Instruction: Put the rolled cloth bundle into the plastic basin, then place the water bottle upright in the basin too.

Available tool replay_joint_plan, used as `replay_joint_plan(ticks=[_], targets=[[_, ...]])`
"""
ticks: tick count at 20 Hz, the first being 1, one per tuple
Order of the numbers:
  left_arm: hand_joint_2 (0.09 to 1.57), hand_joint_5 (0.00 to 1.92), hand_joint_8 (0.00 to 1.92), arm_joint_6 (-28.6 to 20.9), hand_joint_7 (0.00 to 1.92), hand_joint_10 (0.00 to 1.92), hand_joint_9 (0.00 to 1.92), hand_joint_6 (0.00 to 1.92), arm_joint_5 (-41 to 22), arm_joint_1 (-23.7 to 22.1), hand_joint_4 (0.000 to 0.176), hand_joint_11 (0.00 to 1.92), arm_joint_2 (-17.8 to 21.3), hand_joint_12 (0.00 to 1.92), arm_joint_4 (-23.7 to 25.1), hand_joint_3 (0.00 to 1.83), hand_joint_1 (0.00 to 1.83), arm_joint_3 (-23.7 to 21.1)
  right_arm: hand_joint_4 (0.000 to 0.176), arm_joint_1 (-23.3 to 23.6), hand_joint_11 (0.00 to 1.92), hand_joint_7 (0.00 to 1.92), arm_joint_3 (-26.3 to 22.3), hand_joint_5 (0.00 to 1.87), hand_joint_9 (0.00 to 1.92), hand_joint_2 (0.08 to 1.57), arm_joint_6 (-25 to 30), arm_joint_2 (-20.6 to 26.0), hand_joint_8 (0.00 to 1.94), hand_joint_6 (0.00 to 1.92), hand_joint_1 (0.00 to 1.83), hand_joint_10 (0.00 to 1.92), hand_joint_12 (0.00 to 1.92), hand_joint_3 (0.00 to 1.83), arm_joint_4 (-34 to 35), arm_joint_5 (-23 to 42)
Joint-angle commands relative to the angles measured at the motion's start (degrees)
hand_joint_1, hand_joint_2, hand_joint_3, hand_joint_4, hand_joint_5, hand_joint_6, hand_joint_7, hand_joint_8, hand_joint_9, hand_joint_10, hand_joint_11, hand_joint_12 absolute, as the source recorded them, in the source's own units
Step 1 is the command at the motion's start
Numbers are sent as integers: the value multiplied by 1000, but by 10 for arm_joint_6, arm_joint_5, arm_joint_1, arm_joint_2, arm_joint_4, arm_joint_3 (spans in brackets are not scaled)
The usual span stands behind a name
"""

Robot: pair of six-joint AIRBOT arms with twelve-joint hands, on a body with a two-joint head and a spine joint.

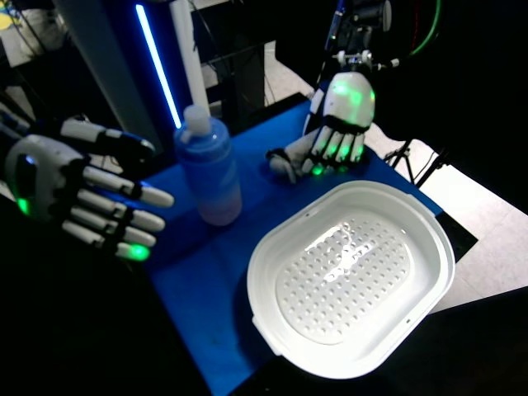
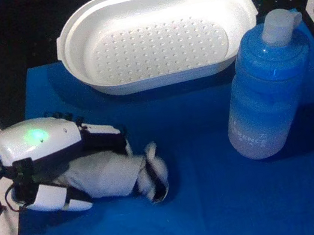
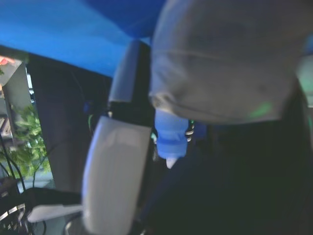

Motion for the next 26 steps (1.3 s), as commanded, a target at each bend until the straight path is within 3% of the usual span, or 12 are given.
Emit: replay_joint_plan(ticks=[1, 4, 9, 11, 12, 13, 14, 15, 16, 19, 21, 26], targets=[[1165, 752, 1921, -3, 973, 1921, 1278, 1921, -77, -9, 175, 1290, 2, 1921, -26, 0, 1727, -4, 47, 6, 0, 242, 2, 266, 191, 1327, 7, -1, 3, 0, 435, 1, 440, 4, -4, 67], [1202, 1045, 1921, -1, 1481, 1921, 1695, 1921, -120, -31, 176, 1694, 19, 1921, -27, 11, 1647, -17, 42, 6, 0, 274, 2, 275, 205, 1332, 7, -2, 4, 1, 424, 2, 396, 1, -4, 66], [1248, 1007, 1921, 37, 1514, 1921, 1715, 1921, -189, -89, 176, 1754, 54, 1921, -30, 56, 1676, -42, 48, 6, 0, 267, 2, 269, 198, 1339, 7, -3, 0, 1, 391, 0, 358, 1, -3, 65], [896, 964, 1921, 69, 1432, 1921, 1676, 1921, -209, -119, 176, 1748, 64, 1921, -41, 763, 1714, -45, 64, 6, 0, 263, 3, 260, 197, 1337, 7, -5, 0, 0, 406, 0, 383, 0, -3, 65], [925, 886, 1921, 88, 1468, 1921, 1684, 1921, -214, -128, 33, 1737, 66, 1921, -55, 628, 1522, -45, 66, 6, 14, 262, 4, 260, 202, 1334, 7, -5, 0, 0, 395, 2, 397, 0, -3, 65], [1174, 783, 1921, 133, 1419, 1921, 1626, 1546, -214, -150, 0, 1662, 67, 1921, -83, 213, 1113, -41, 63, 6, 11, 258, 5, 259, 201, 1337, 7, -7, 0, 0, 396, 1, 400, 1, -3, 65], [1236, 473, 1921, 148, 1029, 1921, 1644, 1906, -211, -160, 0, 1336, 65, 1921, -95, 467, 863, -36, 65, 6, 15, 254, 5, 252, 202, 1339, 7, -7, 0, 0, 409, 1, 410, 1, -3, 65], [1034, 660, 1921, 169, 1134, 1921, 1521, 1920, -204, -178, 49, 1433, 55, 1921, -120, 591, 1271, -21, 70, 6, 14, 253, 6, 250, 200, 1334, 7, -7, 0, 0, 388, 0, 419, 0, -3, 64], [977, 716, 1921, 178, 1000, 1921, 1180, 1921, -196, -191, 171, 1226, 46, 1921, -134, 541, 1518, -8, 71, 6, 1, 250, 7, 244, 197, 1335, 7, -8, 0, 0, 373, 0, 447, 0, -3, 62], [1159, 633, 1921, 205, 988, 1921, 1260, 1921, -148, -237, 176, 1352, 1, 1921, -168, 129, 1742, 44, 103, 6, 0, 244, 12, 241, 189, 1324, 8, -13, 0, 0, 336, 0, 464, 0, -3, 60], [1193, 482, 1921, 205, 686, 1921, 995, 1921, -120, -257, 149, 1156, -40, 1921, -186, 23, 1734, 87, 87, 6, 0, 240, 16, 240, 186, 1326, 13, -15, 1, 1, 397, 0, 465, 0, -4, 58], [1200, 742, 1921, 205, 786, 1921, 1040, 1921, -39, -285, 176, 1215, -142, 1921, -214, 0, 1664, 191, 74, 6, 0, 233, 28, 233, 188, 1334, 22, -24, 0, 1, 354, 1, 480, 1, -6, 54]])
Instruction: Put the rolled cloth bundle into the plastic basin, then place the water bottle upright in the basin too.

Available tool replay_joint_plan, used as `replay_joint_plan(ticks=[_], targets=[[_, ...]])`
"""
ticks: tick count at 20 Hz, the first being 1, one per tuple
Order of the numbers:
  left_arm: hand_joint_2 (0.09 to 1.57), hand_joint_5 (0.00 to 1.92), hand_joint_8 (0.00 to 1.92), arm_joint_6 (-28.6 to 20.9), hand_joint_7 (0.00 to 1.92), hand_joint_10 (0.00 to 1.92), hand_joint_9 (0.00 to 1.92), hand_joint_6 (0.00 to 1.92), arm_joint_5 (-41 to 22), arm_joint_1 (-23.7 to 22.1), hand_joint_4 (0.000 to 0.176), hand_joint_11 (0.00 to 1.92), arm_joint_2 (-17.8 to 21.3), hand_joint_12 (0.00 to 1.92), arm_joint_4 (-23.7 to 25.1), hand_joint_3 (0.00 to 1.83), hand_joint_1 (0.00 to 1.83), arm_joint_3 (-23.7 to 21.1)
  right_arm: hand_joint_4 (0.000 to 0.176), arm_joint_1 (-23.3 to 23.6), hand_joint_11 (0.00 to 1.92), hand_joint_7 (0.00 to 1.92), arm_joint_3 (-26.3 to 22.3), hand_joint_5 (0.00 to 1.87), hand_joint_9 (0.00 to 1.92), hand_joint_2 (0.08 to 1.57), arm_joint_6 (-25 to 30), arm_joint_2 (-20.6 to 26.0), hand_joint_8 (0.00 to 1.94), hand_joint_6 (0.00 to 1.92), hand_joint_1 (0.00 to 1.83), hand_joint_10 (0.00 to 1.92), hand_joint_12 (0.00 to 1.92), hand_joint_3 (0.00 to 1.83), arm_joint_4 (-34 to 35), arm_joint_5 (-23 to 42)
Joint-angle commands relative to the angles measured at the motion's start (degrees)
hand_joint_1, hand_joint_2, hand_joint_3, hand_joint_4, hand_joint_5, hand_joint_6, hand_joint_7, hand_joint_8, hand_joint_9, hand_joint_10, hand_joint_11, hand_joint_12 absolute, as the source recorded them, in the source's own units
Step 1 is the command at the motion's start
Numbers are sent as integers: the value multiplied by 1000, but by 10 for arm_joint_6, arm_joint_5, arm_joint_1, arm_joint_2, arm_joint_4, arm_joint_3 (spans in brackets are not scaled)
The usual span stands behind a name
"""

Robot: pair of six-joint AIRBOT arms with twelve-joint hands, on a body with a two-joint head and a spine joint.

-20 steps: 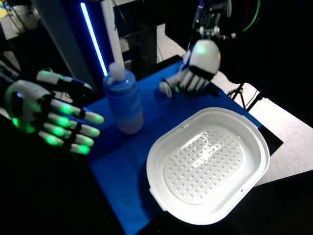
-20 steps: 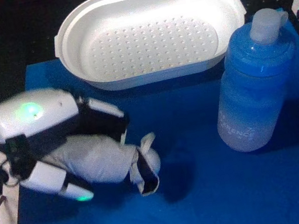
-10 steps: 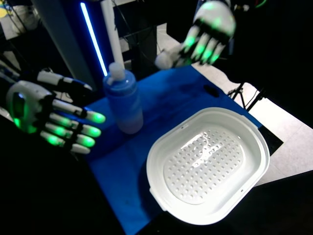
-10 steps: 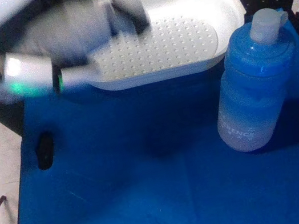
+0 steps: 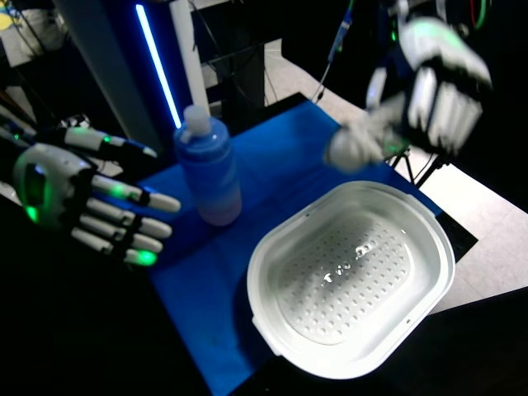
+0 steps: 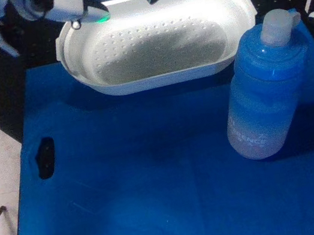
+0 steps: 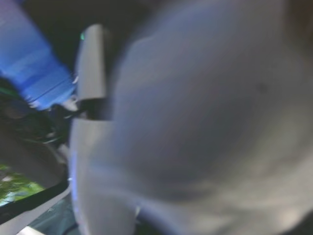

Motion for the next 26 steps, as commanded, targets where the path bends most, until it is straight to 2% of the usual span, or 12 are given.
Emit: replay_joint_plan(ticks=[1, 10, 13, 14, 16, 17, 18, 21, 23, 24, 25, 26], targets=[[1172, 715, 1921, -3, 821, 1921, 1066, 1921, -56, -12, 176, 1247, -7, 1921, -17, 0, 1611, 7, 77, 6, 0, 231, 3, 235, 187, 1332, 8, -1, 0, 1, 359, 0, 479, 0, -4, 71], [1170, 732, 1921, -16, 922, 1921, 1079, 1921, 84, -14, 176, 1234, -145, 1921, -58, 0, 1645, 174, 78, 7, 0, 231, 17, 230, 174, 1356, 18, -14, 0, 1, 375, 0, 386, 2, -9, 68], [1145, 730, 1921, -17, 960, 1921, 1190, 1921, 122, -4, 173, 1358, -163, 1921, -57, 0, 1393, 201, 73, 8, 0, 244, 18, 240, 180, 1359, 20, -14, 4, 4, 397, 2, 359, 1, -9, 68], [1247, 697, 1828, -18, 789, 1921, 923, 1584, 129, -1, 0, 1008, -168, 1921, -58, 19, 1061, 207, 68, 8, 0, 247, 18, 244, 179, 1357, 23, -14, 3, 3, 400, 1, 348, 0, -9, 68], [1227, 769, 1353, -39, 706, 1662, 780, 1334, 135, 8, 65, 743, -178, 1920, -53, 0, 976, 223, 74, 8, 2, 238, 20, 238, 172, 1360, 31, -14, 0, 0, 399, 0, 339, 1, -9, 68], [1240, 727, 1234, -55, 540, 1545, 639, 1357, 135, 9, 175, 551, -181, 1828, -46, 0, 891, 227, 75, 9, 22, 254, 21, 237, 186, 1368, 31, -15, 4, 0, 430, 4, 334, 2, -9, 68], [1245, 717, 1181, -56, 512, 1471, 593, 1372, 137, 10, 176, 489, -181, 1764, -45, 0, 884, 229, 75, 9, 28, 257, 21, 241, 190, 1364, 31, -15, 4, 2, 430, 4, 332, 0, -9, 68], [1249, 706, 467, -56, 693, 633, 715, 1385, 140, 10, 176, 386, -182, 1230, -45, 0, 878, 232, 66, 11, 79, 270, 21, 253, 209, 1370, 31, -15, 0, 0, 450, 0, 246, 0, -10, 68], [1252, 699, 205, -57, 759, 637, 666, 1395, 141, 10, 176, 287, -183, 1329, -45, 0, 874, 232, 69, 11, 84, 261, 21, 249, 201, 1358, 32, -15, 0, 1, 402, 0, 224, 0, -10, 68], [1179, 599, 174, -57, 737, 648, 604, 722, 141, 11, 69, 153, -184, 1324, -45, 0, 773, 232, 69, 11, 85, 260, 21, 250, 199, 1360, 33, -15, 0, 1, 406, 0, 225, 0, -10, 68], [1148, 720, 140, -57, 736, 650, 578, 196, 140, 12, 47, 126, -184, 1287, -45, 0, 753, 232, 67, 11, 81, 255, 21, 250, 194, 1361, 33, -15, 0, 1, 412, 0, 224, 0, -10, 68], [1144, 763, 119, -57, 736, 679, 555, 61, 140, 13, 54, 116, -184, 1294, -45, 0, 740, 232, 66, 11, 77, 257, 21, 252, 192, 1361, 33, -15, 1, 1, 420, 0, 224, 0, -10, 68]])
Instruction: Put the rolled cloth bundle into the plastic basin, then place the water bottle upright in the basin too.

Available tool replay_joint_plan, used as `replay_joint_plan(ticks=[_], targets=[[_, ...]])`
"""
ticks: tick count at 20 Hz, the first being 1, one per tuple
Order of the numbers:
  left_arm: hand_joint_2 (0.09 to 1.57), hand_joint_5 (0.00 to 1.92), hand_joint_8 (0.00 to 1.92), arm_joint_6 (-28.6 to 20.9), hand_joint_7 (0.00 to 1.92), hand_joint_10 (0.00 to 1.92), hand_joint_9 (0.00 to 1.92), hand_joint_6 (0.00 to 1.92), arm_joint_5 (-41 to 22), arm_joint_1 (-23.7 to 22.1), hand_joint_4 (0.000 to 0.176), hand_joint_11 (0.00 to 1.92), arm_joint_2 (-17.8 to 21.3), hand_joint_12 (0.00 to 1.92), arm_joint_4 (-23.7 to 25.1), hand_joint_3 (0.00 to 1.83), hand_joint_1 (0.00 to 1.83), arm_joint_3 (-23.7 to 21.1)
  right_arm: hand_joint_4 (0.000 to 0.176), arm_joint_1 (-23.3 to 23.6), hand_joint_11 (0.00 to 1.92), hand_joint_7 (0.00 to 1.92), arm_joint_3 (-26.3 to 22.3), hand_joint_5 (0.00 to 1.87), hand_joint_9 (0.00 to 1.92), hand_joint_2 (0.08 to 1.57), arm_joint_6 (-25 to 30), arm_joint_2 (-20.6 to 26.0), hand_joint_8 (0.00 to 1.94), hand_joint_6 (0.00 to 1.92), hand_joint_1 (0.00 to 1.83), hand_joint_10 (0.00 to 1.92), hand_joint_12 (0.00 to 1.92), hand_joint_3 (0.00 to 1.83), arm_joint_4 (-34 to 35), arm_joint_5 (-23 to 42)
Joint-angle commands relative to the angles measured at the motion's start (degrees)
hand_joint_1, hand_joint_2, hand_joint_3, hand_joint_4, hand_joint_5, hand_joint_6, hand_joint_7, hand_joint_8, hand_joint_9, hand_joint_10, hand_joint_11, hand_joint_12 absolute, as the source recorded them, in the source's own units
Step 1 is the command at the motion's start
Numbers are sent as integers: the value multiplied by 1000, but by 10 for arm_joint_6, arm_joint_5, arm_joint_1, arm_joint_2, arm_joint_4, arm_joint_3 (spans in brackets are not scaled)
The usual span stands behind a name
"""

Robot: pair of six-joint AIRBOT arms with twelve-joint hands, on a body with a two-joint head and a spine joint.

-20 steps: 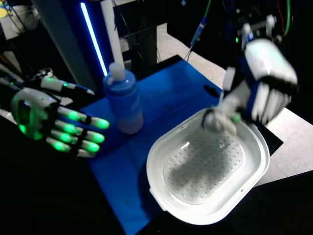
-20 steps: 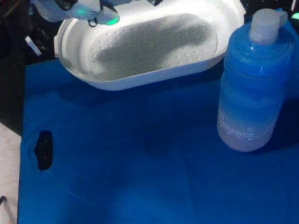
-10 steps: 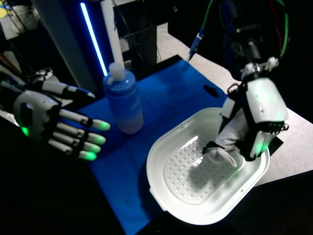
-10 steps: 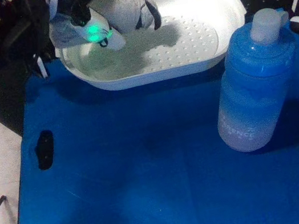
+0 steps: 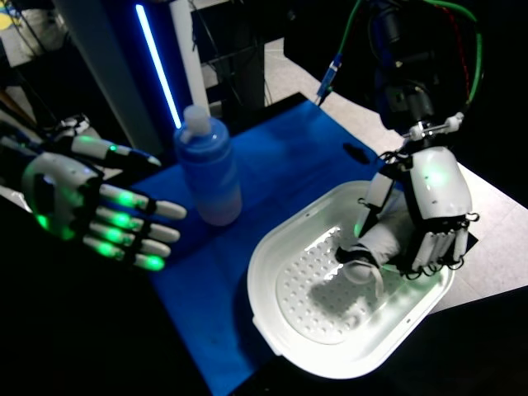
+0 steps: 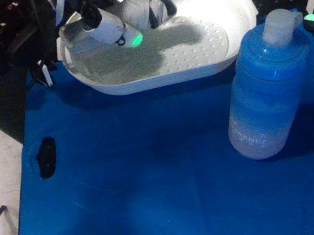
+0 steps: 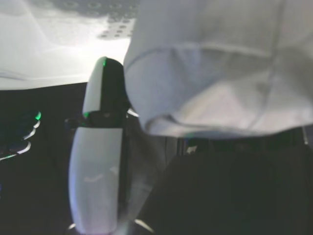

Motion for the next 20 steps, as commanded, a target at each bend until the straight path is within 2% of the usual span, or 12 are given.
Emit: replay_joint_plan(ticks=[1, 2, 3, 5, 6, 7, 10, 11, 13, 14, 17, 20], targets=[[1135, 773, 124, -5, 730, 840, 502, 11, -73, -5, 62, 142, -1, 1433, -7, 0, 710, 3, 74, 7, 74, 260, 3, 249, 192, 1358, 8, 1, 1, 0, 406, 1, 222, 0, -3, 71], [1123, 749, 132, -5, 705, 924, 441, 0, -73, -4, 72, 134, -1, 1490, -7, 0, 711, 3, 83, 7, 75, 260, 3, 251, 192, 1355, 8, 1, 1, 1, 408, 1, 222, 0, -3, 71], [1113, 717, 126, -5, 695, 848, 435, 0, -72, -3, 75, 99, -1, 1410, -7, 0, 699, 3, 81, 7, 83, 260, 3, 255, 196, 1358, 8, 0, 0, 1, 421, 2, 225, 1, -3, 71], [1101, 629, 25, -5, 690, 445, 518, 0, -69, -3, 67, 50, -1, 1296, -5, 0, 676, 3, 69, 7, 88, 268, 3, 252, 202, 1357, 9, 0, 3, 0, 415, 2, 227, 0, -3, 71], [1091, 553, 0, -5, 633, 91, 574, 0, -68, -2, 73, 4, -1, 1195, -5, 0, 636, 3, 79, 7, 81, 266, 3, 250, 197, 1354, 9, 0, 1, 0, 418, 0, 226, 0, -3, 71], [1080, 519, 0, -5, 584, 36, 534, 0, -68, 0, 77, 0, 0, 1108, -5, 0, 611, 3, 77, 7, 80, 269, 3, 252, 199, 1353, 10, 0, 1, 1, 409, 1, 228, 0, -3, 71], [1055, 401, 0, -5, 420, 0, 380, 0, -73, 4, 97, 0, 9, 864, -5, 0, 591, -6, 81, 7, 79, 269, 3, 256, 202, 1352, 12, 1, 1, 2, 413, 1, 234, 0, -3, 71], [1048, 349, 0, -5, 348, 0, 318, 0, -77, 6, 115, 0, 15, 775, -5, 0, 580, -14, 73, 7, 85, 268, 2, 259, 206, 1354, 12, 1, 0, 3, 413, 3, 237, 0, -3, 71], [1021, 233, 2, -5, 213, 0, 179, 0, -97, 11, 168, 0, 37, 459, -5, 0, 570, -38, 84, 7, 77, 259, 2, 255, 199, 1351, 13, 1, 0, 0, 410, 0, 236, 0, -3, 71], [998, 99, 0, -5, 66, 0, 13, 0, -123, 17, 176, 0, 63, 0, -5, 0, 510, -66, 94, 7, 64, 227, -1, 236, 176, 1347, 14, 2, 0, 0, 428, 0, 238, 0, -2, 71], [952, 8, 0, -6, 0, 0, 0, 0, -183, 32, 176, 27, 118, 12, -12, 0, 439, -124, 120, 11, 60, 183, -4, 195, 154, 1304, 14, 3, 0, 0, 485, 0, 312, 4, -2, 72], [915, 0, 0, -6, 0, 0, 0, 0, -264, 61, 176, 42, 177, 25, -28, 0, 335, -191, 122, 16, 0, 93, -8, 99, 107, 1209, 14, 3, 0, 0, 608, 0, 488, 0, -2, 83]])
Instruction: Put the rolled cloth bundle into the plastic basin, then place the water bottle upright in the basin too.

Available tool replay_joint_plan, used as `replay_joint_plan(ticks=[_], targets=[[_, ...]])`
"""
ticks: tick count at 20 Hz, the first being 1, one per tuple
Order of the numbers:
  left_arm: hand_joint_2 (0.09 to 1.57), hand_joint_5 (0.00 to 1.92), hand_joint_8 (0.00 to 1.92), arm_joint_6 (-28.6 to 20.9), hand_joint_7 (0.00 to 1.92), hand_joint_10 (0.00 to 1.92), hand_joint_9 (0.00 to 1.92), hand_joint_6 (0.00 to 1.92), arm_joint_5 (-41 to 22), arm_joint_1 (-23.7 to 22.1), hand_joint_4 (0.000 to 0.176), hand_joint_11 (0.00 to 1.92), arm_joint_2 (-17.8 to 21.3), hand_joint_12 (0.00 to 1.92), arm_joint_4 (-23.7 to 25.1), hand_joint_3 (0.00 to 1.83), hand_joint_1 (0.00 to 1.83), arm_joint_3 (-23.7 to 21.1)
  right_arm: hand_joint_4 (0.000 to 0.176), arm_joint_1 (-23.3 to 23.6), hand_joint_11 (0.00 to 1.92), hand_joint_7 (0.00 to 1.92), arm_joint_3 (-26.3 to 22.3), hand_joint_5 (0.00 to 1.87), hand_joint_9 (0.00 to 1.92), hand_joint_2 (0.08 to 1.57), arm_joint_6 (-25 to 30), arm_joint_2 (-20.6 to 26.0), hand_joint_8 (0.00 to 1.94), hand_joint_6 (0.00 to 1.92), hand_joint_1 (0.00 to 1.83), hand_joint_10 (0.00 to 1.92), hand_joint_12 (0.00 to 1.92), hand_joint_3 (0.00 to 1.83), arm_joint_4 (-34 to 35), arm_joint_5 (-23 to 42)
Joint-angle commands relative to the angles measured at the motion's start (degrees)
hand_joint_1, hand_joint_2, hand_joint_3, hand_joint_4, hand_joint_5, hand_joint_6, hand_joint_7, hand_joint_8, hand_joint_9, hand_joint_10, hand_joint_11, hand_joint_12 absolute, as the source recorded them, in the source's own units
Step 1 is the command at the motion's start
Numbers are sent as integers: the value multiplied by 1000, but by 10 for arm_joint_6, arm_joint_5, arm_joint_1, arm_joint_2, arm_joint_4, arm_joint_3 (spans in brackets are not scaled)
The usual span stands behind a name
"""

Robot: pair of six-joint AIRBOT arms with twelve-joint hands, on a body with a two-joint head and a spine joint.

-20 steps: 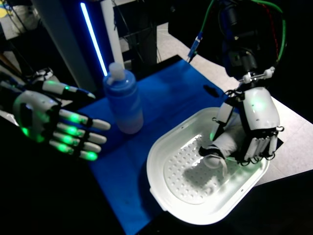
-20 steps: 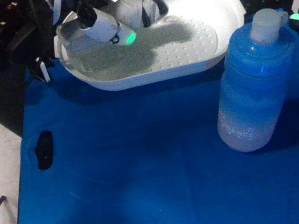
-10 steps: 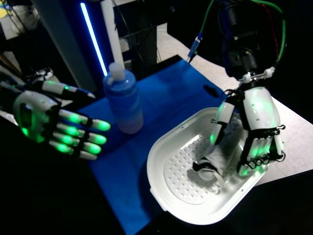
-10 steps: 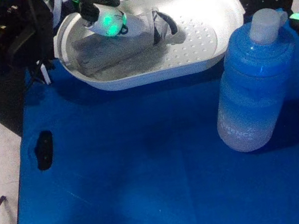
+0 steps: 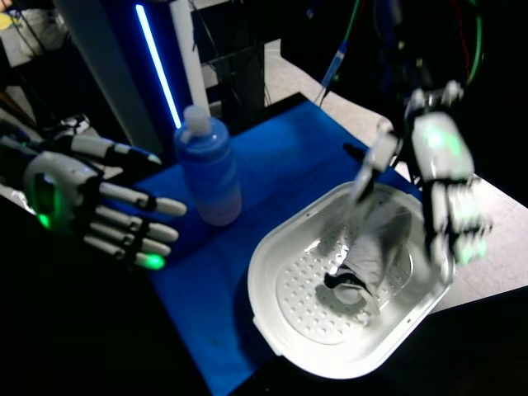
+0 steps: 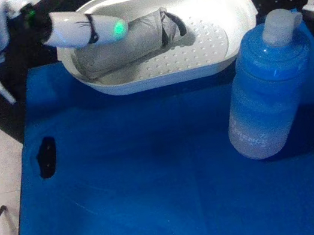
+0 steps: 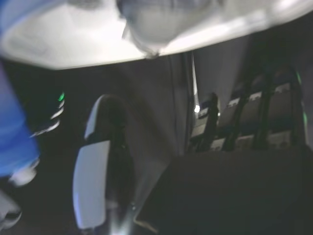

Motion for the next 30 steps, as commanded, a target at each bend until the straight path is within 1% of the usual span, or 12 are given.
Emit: replay_joint_plan(ticks=[1, 2, 3, 7, 9, 10, 11, 12, 15, 20, 27, 30], targets=[[925, 0, 0, -3, 0, 0, 0, 0, -110, 3, 176, 3, 14, 2, -13, 0, 332, -13, 157, 7, 0, 52, -1, 45, 88, 1168, 5, 3, 0, 0, 653, 0, 430, 0, -4, 83], [919, 0, 0, -5, 0, 0, 0, 0, -134, 17, 176, 6, 35, 3, -16, 0, 314, -36, 161, 8, 0, 42, -4, 12, 74, 1149, 5, 4, 0, 0, 670, 0, 416, 0, -4, 94], [897, 0, 0, -14, 0, 0, 0, 0, -164, 39, 176, 49, 57, 22, -23, 0, 288, -58, 175, 9, 0, 21, -6, 0, 59, 1098, 7, 4, 0, 0, 680, 0, 399, 0, -5, 104], [906, 0, 0, -36, 0, 0, 0, 0, -297, 149, 176, 6, 124, 11, -82, 3, 337, -136, 176, 29, 0, 0, -11, 0, 65, 926, 14, 4, 0, 0, 703, 1, 505, 0, -18, 108], [915, 0, 0, -35, 0, 0, 0, 0, -359, 204, 167, 0, 156, 0, -105, 5, 342, -183, 176, 44, 0, 0, -11, 0, 52, 882, 14, 3, 0, 0, 762, 2, 398, 0, -32, 108], [879, 0, 0, -35, 0, 0, 0, 0, -390, 229, 176, 0, 164, 0, -118, 0, 361, -202, 176, 50, 0, 0, -12, 0, 50, 861, 14, 2, 0, 0, 791, 1, 365, 0, -37, 108], [871, 0, 0, -33, 0, 0, 0, 0, -419, 251, 176, 0, 167, 0, -131, 0, 351, -215, 176, 56, 0, 0, -12, 0, 51, 853, 14, 1, 0, 0, 807, 0, 345, 0, -40, 108], [849, 0, 0, -28, 0, 0, 0, 0, -456, 279, 176, 0, 166, 0, -152, 0, 404, -234, 176, 66, 0, 1, -11, 0, 57, 842, 14, -2, 0, 0, 812, 1, 388, 0, -46, 107], [871, 0, 0, -23, 0, 0, 0, 0, -506, 320, 176, 0, 159, 0, -183, 1, 501, -260, 176, 85, 0, 23, -3, 0, 95, 830, 14, -21, 2, 0, 832, 6, 532, 0, -55, 104], [876, 0, 0, -29, 0, 0, 0, 0, -540, 362, 176, 0, 154, 0, -211, 1, 509, -280, 176, 132, 0, 63, 19, 0, 155, 831, 14, -50, 4, 0, 889, 7, 680, 0, -65, 71], [868, 0, 0, -32, 0, 0, 0, 0, -542, 365, 176, 0, 149, 0, -214, 0, 523, -283, 176, 152, 2, 149, 35, 5, 198, 860, 16, -86, 15, 2, 887, 13, 731, 4, -66, 64], [873, 0, 0, -34, 0, 0, 0, 0, -543, 365, 176, 0, 147, 0, -214, 0, 503, -284, 172, 154, 61, 228, 43, 75, 279, 895, 19, -95, 11, 11, 924, 15, 696, 5, -66, 59]])
